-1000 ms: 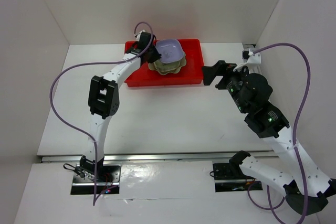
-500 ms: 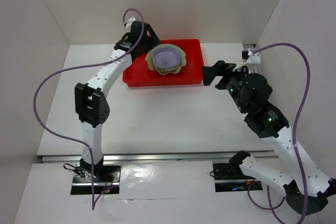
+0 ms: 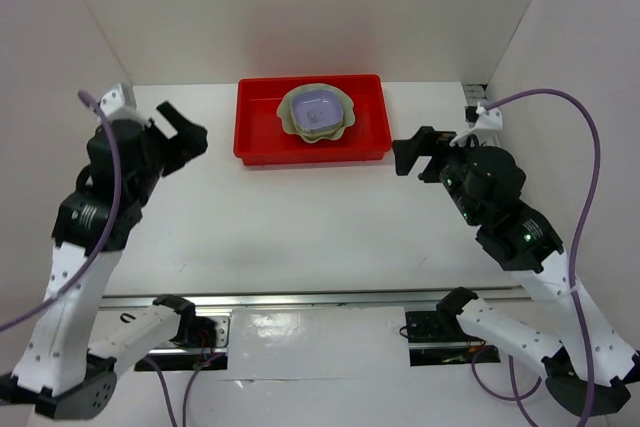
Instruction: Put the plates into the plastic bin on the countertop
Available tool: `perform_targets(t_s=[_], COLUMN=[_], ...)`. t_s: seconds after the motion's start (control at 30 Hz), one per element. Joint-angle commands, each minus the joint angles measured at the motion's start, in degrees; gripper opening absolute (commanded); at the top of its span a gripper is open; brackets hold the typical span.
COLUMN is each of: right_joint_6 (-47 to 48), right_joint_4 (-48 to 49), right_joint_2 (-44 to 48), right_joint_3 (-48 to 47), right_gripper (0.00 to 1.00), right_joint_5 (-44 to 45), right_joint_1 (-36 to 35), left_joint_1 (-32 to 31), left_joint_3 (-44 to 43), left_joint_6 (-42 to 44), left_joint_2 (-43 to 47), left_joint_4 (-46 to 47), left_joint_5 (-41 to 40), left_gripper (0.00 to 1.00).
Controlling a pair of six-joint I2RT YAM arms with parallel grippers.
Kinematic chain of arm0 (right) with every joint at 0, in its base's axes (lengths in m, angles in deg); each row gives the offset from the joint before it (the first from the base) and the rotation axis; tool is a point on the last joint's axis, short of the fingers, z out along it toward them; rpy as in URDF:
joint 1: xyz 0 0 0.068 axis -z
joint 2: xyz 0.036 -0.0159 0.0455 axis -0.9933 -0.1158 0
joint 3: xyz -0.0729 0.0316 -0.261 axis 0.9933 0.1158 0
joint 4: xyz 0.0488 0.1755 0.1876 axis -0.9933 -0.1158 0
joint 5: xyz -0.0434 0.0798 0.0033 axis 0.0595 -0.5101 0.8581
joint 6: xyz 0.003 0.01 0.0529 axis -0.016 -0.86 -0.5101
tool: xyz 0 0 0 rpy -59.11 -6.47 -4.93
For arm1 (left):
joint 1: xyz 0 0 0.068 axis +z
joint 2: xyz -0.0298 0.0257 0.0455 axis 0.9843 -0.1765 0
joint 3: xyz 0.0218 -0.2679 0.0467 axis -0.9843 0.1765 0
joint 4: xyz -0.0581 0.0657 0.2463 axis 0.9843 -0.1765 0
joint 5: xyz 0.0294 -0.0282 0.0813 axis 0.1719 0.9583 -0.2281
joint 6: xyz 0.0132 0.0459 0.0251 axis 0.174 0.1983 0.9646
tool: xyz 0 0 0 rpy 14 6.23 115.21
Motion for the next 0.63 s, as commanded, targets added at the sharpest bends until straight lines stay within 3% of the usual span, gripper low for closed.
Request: perform_targets(t_s=[0.0, 0.2, 0.6], right_joint_6=[1.7, 1.2, -0.6], right_joint_4=[-2.8, -3.3, -3.9], right_joint_2=[4.7, 9.3, 9.9], right_joint_3=[-1.9, 1.1, 1.7], right_gripper=[1.00, 1.00, 1.00], right_joint_5=[2.0, 3.2, 5.1], right_joint_1=[0.1, 0.1, 0.1], left_joint_1=[-0.2, -0.2, -0.2], left_joint_3=[5.5, 8.2, 5.5], left_joint_6=[5.8, 8.5, 10.9], left_joint_2=[8.1, 20.5, 23.1], left_joint_4=[-6.1, -14.7, -19.1], left_joint_5=[0.2, -1.6, -2.1], left_gripper=[1.00, 1.00, 1.00])
